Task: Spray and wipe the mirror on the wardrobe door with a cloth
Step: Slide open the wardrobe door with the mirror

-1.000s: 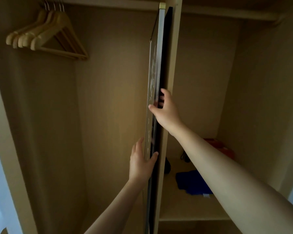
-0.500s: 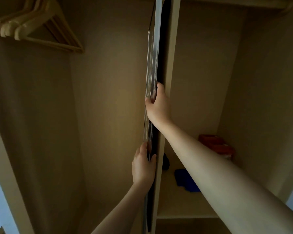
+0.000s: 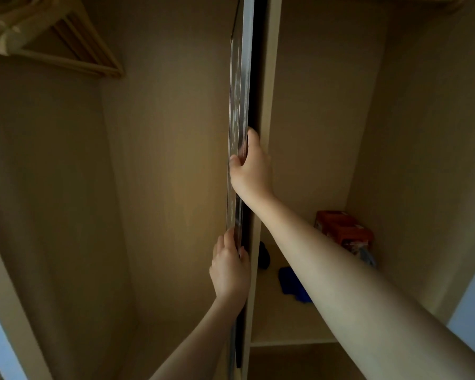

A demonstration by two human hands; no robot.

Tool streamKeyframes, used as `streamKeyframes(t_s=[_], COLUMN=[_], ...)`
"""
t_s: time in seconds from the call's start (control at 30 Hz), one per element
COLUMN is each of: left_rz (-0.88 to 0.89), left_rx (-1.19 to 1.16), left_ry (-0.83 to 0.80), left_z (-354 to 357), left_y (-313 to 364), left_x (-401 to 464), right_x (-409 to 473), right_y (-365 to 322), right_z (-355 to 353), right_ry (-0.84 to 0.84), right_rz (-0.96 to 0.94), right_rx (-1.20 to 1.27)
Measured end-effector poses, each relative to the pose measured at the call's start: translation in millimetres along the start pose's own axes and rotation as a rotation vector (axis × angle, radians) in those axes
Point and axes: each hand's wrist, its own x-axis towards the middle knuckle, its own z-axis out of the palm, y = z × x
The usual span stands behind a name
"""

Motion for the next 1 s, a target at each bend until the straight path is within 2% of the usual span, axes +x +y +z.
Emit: streamKeyframes(t_s=[1.0], left_rz=[0.058], left_rx=[-0.003], left_ry=[0.028], left_z=[-39], left_y=[7], left_x=[-78], right_x=[-81], right_y=[-60], right_z=[-51], right_ry=[-0.029], right_rz=[0.086], right_rx=[-0.09])
